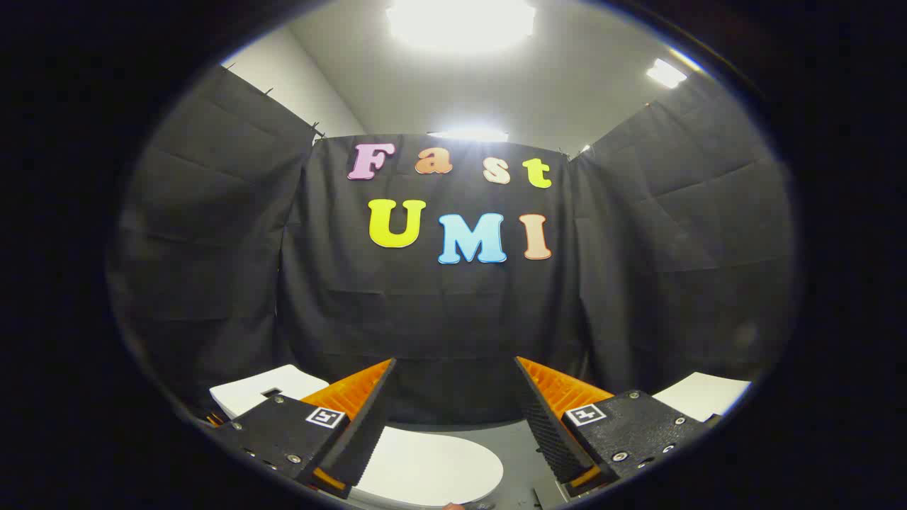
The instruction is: Open the toilet lid.
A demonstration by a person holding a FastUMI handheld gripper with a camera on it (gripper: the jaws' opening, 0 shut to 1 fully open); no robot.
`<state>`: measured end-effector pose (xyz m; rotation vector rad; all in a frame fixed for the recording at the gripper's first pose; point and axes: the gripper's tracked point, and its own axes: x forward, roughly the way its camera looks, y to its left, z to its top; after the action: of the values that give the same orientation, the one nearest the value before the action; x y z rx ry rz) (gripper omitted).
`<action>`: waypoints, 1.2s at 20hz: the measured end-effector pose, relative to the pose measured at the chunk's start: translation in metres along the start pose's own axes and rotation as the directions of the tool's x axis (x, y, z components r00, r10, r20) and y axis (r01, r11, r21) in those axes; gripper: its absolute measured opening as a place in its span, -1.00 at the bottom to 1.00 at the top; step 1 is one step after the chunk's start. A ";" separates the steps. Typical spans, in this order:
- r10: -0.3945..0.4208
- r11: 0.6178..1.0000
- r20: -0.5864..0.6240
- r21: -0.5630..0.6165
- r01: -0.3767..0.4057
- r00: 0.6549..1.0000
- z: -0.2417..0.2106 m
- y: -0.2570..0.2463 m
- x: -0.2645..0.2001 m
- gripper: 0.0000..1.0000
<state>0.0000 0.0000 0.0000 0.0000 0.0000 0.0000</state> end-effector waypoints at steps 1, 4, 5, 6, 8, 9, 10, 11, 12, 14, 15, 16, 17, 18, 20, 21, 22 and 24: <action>-0.002 1.000 -0.002 0.003 0.002 1.000 0.000 0.000 0.000 0.93; -0.005 1.000 -0.004 0.010 0.005 1.000 -0.002 -0.002 0.001 0.93; -0.004 1.000 -0.007 0.010 0.004 1.000 -0.003 -0.001 0.001 0.93; -0.003 1.000 -0.010 0.006 0.003 1.000 -0.004 -0.001 0.001 0.93; -0.004 1.000 -0.017 -0.004 0.004 1.000 -0.006 0.000 0.001 0.93; -0.002 1.000 -0.019 -0.005 0.002 1.000 -0.007 0.001 0.002 0.94; 0.002 1.000 -0.017 -0.003 -0.002 1.000 -0.006 0.001 0.002 0.93; 0.006 1.000 -0.016 0.001 -0.006 1.000 -0.006 0.003 0.002 0.93; 0.008 1.000 -0.016 0.003 -0.008 1.000 -0.005 0.003 0.002 0.93; 0.007 1.000 -0.018 -0.003 -0.007 1.000 -0.006 0.003 0.002 0.94; 0.006 1.000 -0.020 -0.007 -0.006 1.000 -0.008 0.002 0.002 0.93; 0.005 1.000 -0.020 -0.009 -0.005 1.000 -0.007 0.002 0.002 0.94; 0.005 1.000 -0.020 -0.008 -0.005 1.000 -0.008 0.002 0.002 0.94; 0.004 1.000 -0.021 -0.005 -0.004 1.000 -0.008 0.002 0.002 0.94; 0.002 1.000 -0.023 -0.001 -0.002 1.000 -0.009 0.001 0.003 0.94; 0.001 1.000 -0.026 -0.001 -0.001 1.000 -0.011 0.000 0.002 0.93; 0.000 1.000 -0.025 -0.002 0.000 1.000 -0.011 0.000 0.003 0.93; 0.016 1.000 -0.018 0.012 -0.016 1.000 -0.012 0.006 0.005 0.94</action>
<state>0.0047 0.0056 -0.0115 0.0119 0.0184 0.0157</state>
